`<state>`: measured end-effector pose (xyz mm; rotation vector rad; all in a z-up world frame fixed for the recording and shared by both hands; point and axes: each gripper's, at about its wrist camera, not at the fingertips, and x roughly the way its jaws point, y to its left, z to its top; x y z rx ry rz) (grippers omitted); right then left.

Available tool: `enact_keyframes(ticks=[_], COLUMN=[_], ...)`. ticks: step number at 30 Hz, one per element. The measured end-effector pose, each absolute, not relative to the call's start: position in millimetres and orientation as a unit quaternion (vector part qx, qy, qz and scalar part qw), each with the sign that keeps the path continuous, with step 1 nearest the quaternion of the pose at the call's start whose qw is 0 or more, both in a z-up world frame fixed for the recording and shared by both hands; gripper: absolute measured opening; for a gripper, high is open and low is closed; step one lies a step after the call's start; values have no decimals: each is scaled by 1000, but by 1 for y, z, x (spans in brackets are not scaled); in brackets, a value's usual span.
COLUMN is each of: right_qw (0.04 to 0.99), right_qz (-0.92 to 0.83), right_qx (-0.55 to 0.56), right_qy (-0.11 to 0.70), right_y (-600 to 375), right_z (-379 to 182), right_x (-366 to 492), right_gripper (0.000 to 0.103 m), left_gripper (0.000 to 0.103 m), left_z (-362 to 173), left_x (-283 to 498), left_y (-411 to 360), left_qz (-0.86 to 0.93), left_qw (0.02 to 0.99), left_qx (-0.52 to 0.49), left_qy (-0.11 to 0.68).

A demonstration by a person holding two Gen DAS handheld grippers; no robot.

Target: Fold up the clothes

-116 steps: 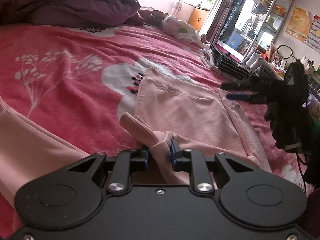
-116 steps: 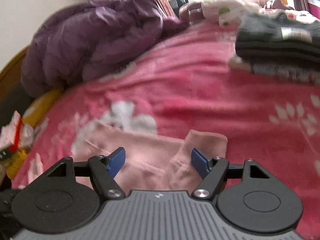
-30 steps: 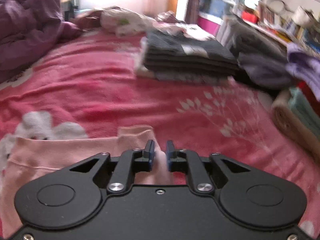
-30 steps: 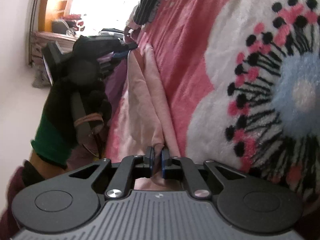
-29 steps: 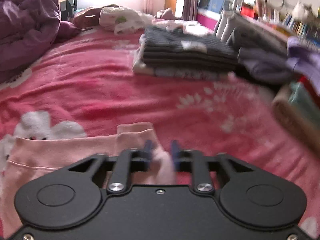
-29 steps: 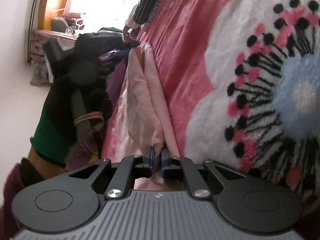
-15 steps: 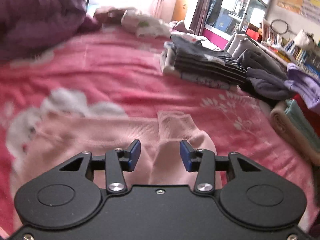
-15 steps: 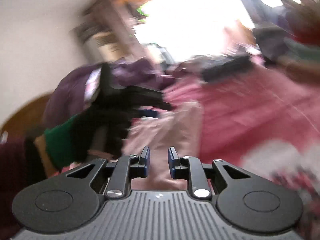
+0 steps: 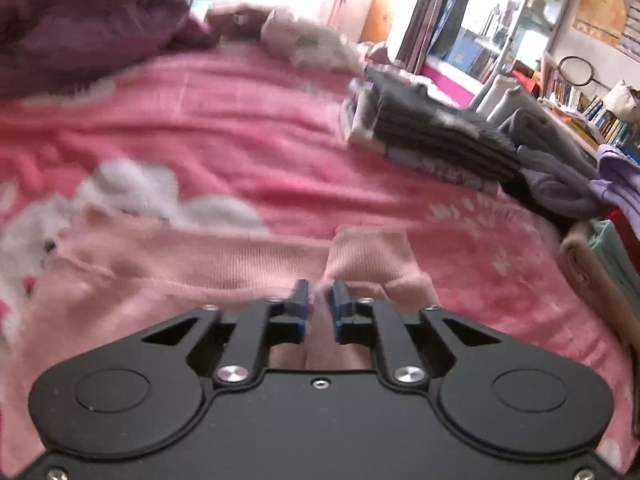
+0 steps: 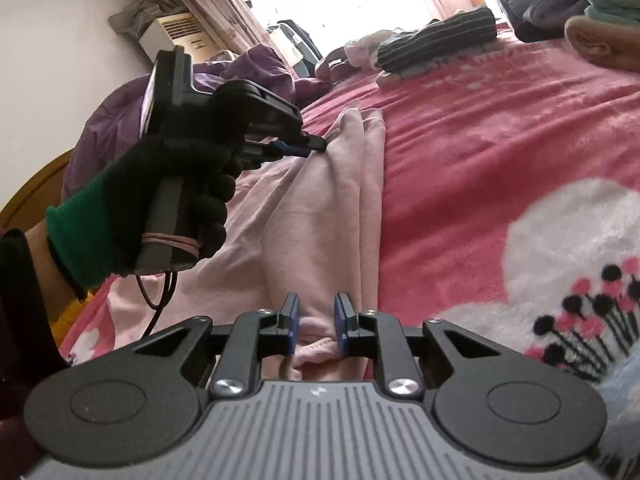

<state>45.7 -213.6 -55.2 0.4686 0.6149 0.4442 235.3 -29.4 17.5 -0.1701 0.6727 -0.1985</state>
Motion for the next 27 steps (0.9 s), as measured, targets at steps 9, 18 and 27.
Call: enact_keyframes(ticks=[9,18,27], right_qw=[899,924,921], right_qz=[217,217,313], right_qx=[238,182,83], right_qy=[296,256,219], right_y=[-212,-204,-171], right_z=[-56,-39,-2], right_x=[38,18,-38], right_gripper=[22,25,37], left_gripper=[15,33,60], left_z=[2,42,51], left_x=[262,207,93], left_y=[-87,-45,54], left_qz=[-122,-114,-97], left_qw=[920,940,947], left_qx=[31,-18,-109], left_qy=[370,322,287])
